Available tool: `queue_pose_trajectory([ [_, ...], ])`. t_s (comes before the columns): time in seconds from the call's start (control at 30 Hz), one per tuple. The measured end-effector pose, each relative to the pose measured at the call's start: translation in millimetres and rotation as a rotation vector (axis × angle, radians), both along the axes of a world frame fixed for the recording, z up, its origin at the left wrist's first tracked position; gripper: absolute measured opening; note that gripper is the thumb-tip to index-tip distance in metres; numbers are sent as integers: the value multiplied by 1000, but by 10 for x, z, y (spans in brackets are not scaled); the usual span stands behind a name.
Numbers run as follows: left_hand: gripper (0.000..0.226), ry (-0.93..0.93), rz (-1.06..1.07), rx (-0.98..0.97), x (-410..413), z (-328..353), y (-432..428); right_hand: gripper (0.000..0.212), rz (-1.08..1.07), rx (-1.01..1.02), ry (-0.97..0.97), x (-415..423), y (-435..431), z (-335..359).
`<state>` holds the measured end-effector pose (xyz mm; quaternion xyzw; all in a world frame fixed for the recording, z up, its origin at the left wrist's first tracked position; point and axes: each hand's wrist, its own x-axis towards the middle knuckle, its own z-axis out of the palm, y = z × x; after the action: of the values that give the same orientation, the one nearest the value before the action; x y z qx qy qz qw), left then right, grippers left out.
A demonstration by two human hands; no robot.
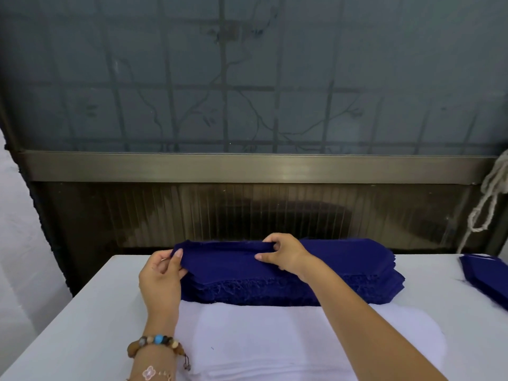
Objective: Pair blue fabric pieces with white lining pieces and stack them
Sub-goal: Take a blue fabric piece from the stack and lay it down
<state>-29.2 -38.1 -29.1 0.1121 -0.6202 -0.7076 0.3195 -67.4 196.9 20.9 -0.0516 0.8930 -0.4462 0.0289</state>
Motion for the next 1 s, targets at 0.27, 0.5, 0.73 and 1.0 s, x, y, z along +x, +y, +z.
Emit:
queue_pose_trajectory([
  [0.27, 10, -50, 51, -74, -56, -62, 6, 52, -160, 327, -32, -2, 661, 121],
  [0.5, 17, -107, 99, -162, -91, -109, 7, 63, -460, 369, -70, 141, 1446, 118],
  [0.73, 10, -104, 120, -234, -75, -109, 17, 72, -632, 213, -170, 148, 1779, 44],
  [1.0, 28, -119, 109, -181, -70, -103, 20, 49, -829, 402, 51, 195, 1656, -71],
])
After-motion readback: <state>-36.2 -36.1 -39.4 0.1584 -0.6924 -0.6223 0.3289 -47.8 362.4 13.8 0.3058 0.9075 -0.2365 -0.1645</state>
